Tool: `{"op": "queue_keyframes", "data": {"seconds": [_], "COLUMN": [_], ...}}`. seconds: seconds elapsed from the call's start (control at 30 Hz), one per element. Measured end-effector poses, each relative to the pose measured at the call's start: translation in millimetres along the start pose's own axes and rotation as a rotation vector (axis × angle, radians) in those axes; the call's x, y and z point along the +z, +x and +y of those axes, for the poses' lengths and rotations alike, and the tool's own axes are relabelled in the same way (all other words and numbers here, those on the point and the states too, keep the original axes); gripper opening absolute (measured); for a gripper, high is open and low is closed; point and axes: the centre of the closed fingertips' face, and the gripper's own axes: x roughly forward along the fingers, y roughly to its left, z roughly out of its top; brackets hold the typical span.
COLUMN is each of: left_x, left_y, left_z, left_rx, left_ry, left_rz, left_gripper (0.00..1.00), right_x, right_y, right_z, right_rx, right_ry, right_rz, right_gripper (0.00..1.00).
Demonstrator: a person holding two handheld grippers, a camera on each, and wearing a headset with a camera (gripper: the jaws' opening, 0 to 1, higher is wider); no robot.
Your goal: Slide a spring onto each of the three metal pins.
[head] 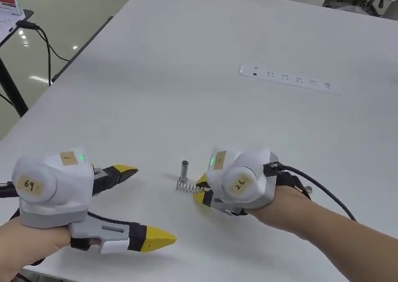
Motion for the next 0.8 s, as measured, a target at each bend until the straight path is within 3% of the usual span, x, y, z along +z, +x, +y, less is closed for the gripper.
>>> {"op": "queue_keyframes", "data": {"seconds": [0.27, 0.8], "left_x": [4.5, 10.2], "left_y": [1.9, 6.9], "left_z": [-9.2, -20.6], "left_rx": [-0.027, -0.076], "left_ry": [0.015, 0.03], "left_rz": [0.004, 0.004], "left_gripper": [0.89, 0.83], "right_x": [8.7, -3.4], "right_y": [-21.5, -54.7], "right_z": [3.2, 6.4], "right_rx": [-0.017, -0.049], "right_ry": [-0.021, -0.035], "right_rz": [-0.029, -0.021], "right_gripper": [0.08, 0.08]}}
